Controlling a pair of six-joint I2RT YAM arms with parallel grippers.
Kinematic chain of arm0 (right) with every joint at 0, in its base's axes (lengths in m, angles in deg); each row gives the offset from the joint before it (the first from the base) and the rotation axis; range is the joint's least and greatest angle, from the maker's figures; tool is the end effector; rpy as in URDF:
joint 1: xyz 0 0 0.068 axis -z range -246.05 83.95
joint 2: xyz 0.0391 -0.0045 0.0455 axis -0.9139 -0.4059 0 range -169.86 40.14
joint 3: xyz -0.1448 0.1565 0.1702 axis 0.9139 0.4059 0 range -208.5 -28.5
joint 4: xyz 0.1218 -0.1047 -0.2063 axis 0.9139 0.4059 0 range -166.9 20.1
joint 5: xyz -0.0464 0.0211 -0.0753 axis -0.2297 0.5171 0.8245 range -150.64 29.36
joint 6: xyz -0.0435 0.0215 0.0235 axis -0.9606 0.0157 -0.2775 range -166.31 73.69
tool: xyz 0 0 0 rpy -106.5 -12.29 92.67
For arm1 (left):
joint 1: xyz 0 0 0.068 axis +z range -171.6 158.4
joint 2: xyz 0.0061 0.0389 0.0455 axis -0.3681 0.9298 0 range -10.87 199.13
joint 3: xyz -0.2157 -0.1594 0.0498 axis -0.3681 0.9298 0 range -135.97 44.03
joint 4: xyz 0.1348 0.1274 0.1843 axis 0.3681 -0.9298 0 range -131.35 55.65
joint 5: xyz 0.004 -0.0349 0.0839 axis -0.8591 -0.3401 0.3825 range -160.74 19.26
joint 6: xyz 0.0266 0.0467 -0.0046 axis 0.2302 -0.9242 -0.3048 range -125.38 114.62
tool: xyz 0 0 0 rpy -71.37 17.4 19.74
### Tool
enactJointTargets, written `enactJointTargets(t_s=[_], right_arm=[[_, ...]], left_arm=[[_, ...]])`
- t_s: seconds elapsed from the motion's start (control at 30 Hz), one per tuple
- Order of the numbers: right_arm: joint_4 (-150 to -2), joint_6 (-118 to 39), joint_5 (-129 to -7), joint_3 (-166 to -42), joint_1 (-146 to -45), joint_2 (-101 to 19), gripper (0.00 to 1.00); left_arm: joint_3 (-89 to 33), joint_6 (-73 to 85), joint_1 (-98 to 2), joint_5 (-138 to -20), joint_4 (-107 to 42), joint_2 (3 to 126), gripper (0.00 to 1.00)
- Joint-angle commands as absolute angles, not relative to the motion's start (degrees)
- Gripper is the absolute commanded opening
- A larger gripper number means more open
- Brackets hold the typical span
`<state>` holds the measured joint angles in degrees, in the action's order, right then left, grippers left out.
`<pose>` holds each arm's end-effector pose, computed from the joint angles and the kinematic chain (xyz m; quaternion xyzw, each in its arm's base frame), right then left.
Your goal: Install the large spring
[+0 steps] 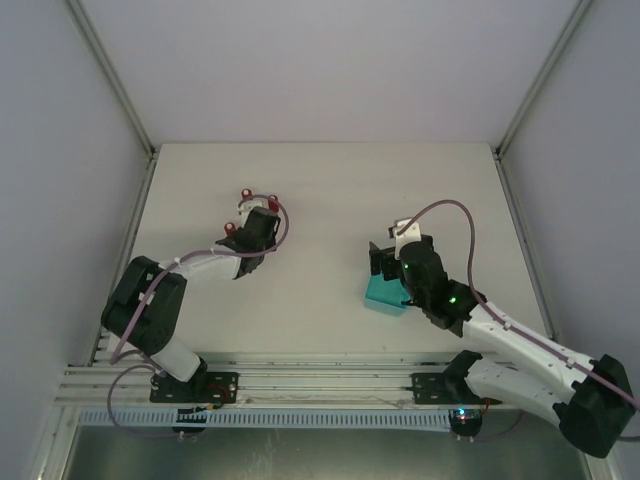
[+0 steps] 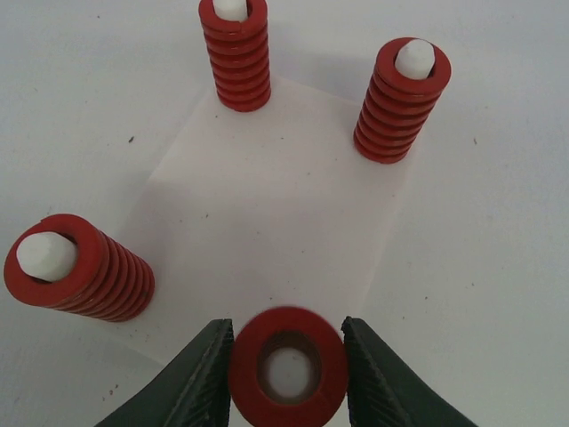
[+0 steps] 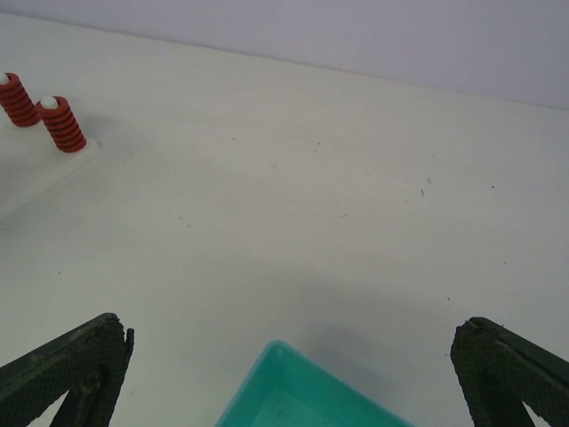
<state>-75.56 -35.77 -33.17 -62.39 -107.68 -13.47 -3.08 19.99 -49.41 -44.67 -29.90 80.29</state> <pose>0.1699 0.1292 0.2619 -0.0851 0.8076 0.0660 0.5799 0.2947 -0.1378 0.1827 -0.0772 0.8834 -0.0032 0.4623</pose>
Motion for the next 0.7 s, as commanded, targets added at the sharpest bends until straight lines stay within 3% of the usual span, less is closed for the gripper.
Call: enactJointTargets(t_s=[0.0,0.33,0.43,0.57,0.67], right_arm=[[-77.0,-34.8,-33.2,-61.8,-107.1,-13.9,0.99],[-77.4,-33.9,-31.9,-62.9,-105.6,-13.4,0.99],[-78.5,-34.9,-30.2,-63.5,-104.7,-13.0,0.99],[-79.7,-36.6,-27.3,-65.4,-102.4,-12.6,0.99],[-81.6,-38.9,-28.8,-67.2,-100.0,-12.8,0.99]], left_arm=[[-6.6,19.7,-48.8,-44.5,-31.4,80.5,0.41],[-4.7,18.5,-48.8,-47.1,-27.6,73.0,0.55],[-2.3,16.0,-48.7,-48.4,-22.1,69.0,0.65],[2.2,11.3,-48.8,-48.1,-12.5,64.1,1.0],[6.9,6.2,-48.7,-45.9,-2.8,60.7,0.99]])
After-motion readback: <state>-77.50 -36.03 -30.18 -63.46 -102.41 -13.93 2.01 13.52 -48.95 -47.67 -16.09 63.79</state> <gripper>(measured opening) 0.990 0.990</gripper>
